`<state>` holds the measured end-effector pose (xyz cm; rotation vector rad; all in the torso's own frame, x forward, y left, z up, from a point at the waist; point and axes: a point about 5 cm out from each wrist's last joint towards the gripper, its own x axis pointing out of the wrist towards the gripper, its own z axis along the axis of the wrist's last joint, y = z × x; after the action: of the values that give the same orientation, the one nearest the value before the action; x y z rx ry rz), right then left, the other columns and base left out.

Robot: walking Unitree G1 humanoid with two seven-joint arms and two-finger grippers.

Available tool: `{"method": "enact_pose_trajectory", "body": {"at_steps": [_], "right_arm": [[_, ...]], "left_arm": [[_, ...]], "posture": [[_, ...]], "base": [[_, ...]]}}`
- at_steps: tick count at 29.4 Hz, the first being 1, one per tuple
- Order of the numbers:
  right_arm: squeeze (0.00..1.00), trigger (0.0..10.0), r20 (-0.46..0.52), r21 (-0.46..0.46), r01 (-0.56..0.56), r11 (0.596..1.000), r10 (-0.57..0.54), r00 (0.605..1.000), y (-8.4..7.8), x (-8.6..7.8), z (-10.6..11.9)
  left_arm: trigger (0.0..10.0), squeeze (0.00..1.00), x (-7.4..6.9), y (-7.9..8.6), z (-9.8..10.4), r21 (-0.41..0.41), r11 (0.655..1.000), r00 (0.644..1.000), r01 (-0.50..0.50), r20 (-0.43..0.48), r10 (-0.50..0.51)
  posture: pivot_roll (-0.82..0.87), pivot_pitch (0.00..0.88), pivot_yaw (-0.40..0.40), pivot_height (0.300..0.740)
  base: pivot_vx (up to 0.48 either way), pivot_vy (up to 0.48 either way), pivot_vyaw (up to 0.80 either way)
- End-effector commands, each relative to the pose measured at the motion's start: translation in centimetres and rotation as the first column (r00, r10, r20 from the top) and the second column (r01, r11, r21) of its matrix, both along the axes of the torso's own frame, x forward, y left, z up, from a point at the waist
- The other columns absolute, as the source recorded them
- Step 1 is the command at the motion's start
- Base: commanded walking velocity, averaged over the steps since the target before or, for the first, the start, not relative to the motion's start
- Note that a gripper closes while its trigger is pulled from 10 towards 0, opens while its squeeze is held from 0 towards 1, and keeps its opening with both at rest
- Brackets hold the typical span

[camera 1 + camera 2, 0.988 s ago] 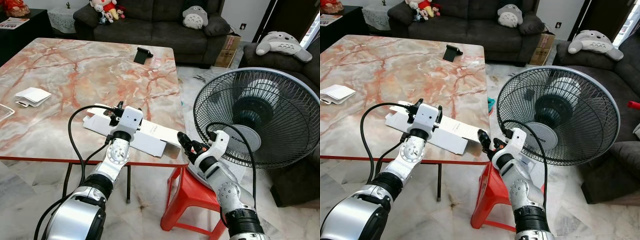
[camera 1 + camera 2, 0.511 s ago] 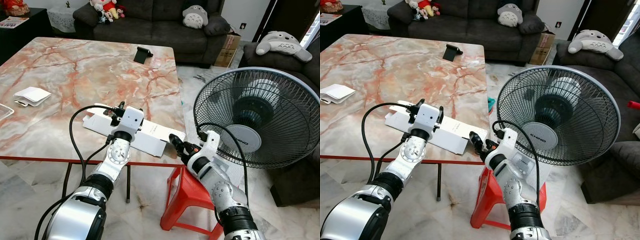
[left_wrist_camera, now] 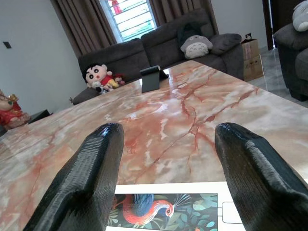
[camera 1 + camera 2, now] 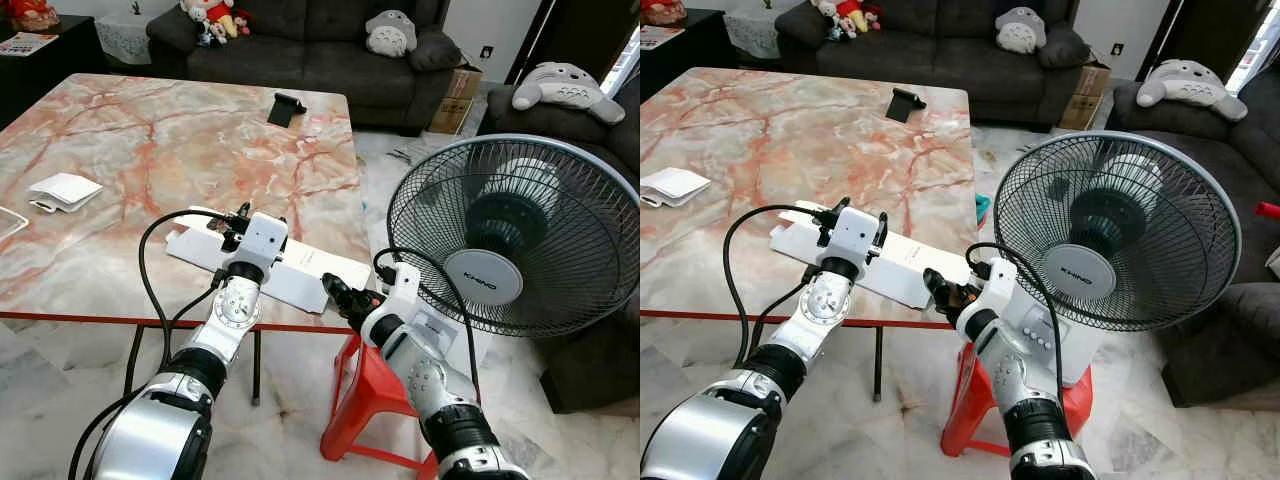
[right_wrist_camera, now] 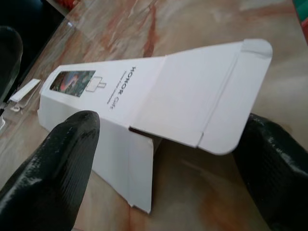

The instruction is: Picking trash to rubbish bin

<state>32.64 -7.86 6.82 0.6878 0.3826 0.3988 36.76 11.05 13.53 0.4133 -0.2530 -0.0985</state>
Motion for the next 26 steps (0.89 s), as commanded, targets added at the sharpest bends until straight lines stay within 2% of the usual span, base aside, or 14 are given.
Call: {"method": "enact_pose_trajectory", "body": {"at_steps": [1, 13, 14, 15, 16, 26], "right_arm": [[0.0, 10.0, 0.016, -0.003, 0.011, 1.0, -0.011, 1.0, -0.05, 0.37, 0.38], [0.0, 10.0, 0.016, -0.003, 0.04, 0.999, -0.04, 0.999, -0.03, 0.6, 0.17], [0.0, 3.0, 0.019, -0.003, 0.044, 0.999, -0.044, 0.999, -0.05, 0.63, 0.19], [0.0, 3.0, 0.019, -0.003, 0.05, 0.999, -0.049, 0.999, -0.06, 0.67, 0.19], [0.0, 0.0, 0.02, -0.002, 0.05, 0.999, -0.05, 0.999, -0.04, 0.69, 0.19], [0.0, 0.0, 0.023, -0.001, 0.055, 0.998, -0.055, 0.998, -0.2, 0.78, 0.14]], "left_arm": [[10.0, 0.0, -0.1, -0.25, 0.26, -0.018, 1.0, 1.0, 0.012, 0.018, -0.012], [10.0, 0.0, -0.14, -0.59, 0.26, -0.013, 0.999, 0.999, 0.029, 0.017, -0.029], [10.0, 0.0, -0.13, -0.58, 0.27, -0.013, 0.999, 0.999, 0.03, 0.017, -0.029], [10.0, 0.0, -0.13, -0.58, 0.28, -0.013, 0.999, 0.999, 0.03, 0.018, -0.03], [10.0, 0.0, -0.12, -0.58, 0.27, -0.013, 0.999, 0.999, 0.03, 0.018, -0.029], [10.0, 0.0, -0.21, -0.66, 0.12, -0.014, 0.999, 0.999, 0.03, 0.014, -0.03]], "posture": [[-0.04, 0.011, -0.101, 0.74], [-0.04, 0.0, -0.095, 0.74], [-0.04, 0.0, -0.095, 0.74], [-0.04, 0.0, -0.095, 0.74], [-0.04, 0.001, -0.095, 0.74], [-0.04, 0.013, -0.096, 0.74]], "base": [[0.0, 0.0, 0.0], [0.0, 0.0, 0.0], [0.0, 0.0, 0.0], [0.0, 0.0, 0.0], [0.0, 0.0, 0.0], [0.0, 0.0, 0.0]]}}
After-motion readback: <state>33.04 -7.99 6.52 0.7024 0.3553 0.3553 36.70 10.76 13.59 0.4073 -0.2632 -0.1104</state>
